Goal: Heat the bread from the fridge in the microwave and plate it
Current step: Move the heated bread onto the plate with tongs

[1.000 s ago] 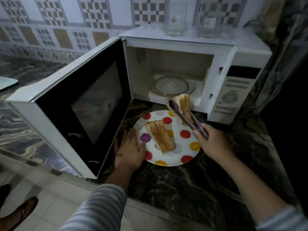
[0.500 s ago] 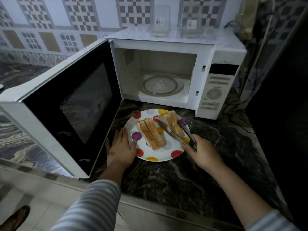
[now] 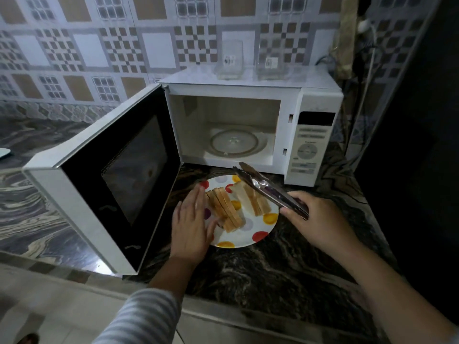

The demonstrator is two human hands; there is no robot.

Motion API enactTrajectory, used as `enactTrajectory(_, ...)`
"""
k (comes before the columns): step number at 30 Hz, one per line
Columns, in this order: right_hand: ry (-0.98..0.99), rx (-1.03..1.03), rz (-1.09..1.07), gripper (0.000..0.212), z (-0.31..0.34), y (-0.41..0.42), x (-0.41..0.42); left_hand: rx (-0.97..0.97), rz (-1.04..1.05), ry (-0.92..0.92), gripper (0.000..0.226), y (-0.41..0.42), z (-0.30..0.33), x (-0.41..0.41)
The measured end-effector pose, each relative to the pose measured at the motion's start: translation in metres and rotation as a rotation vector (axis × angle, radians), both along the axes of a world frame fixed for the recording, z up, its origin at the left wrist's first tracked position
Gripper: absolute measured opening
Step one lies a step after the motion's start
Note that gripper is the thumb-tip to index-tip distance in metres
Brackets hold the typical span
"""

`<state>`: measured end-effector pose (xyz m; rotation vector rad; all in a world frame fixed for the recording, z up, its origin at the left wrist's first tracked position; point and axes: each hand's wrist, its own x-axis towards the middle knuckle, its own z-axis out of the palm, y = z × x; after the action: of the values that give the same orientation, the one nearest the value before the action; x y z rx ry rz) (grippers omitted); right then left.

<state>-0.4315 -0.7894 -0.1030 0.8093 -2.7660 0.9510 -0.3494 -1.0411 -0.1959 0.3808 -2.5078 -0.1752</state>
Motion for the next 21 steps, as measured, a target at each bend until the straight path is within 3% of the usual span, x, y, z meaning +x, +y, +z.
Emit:
enactTrajectory(4,0.020,0.128,0.069,0.031,0.012,-0.009,-0.003,-0.351,-0.191,0.049,0.071,0.010,0.042,-0.019)
enactTrajectory(7,0.007,0.235,0.136,0.034,0.018,-0.017,-0.004,-0.528,-0.342,0.023,0.053,0.015,0.069,-0.028)
enactTrajectory(13,0.022,0.336,0.228,0.032,0.049,-0.022,-0.009,-0.392,-0.487,0.054,0.047,0.017,0.100,-0.024)
enactTrajectory(17,0.004,0.285,0.262,0.074,0.062,-0.013,-0.011,-0.348,-0.428,0.037,0.033,0.005,0.102,-0.028)
enactTrajectory(18,-0.001,0.277,0.250,0.080,0.064,-0.009,-0.012,-0.344,-0.393,0.007,0.035,0.000,0.100,-0.030)
enactTrajectory(19,-0.001,0.277,0.226,0.081,0.063,-0.006,-0.013,-0.331,-0.359,-0.058,0.051,-0.004,0.099,-0.031)
enactTrajectory(21,0.033,0.286,0.172,0.068,0.059,-0.003,-0.016,-0.296,-0.317,-0.154,0.076,-0.008,0.098,-0.031)
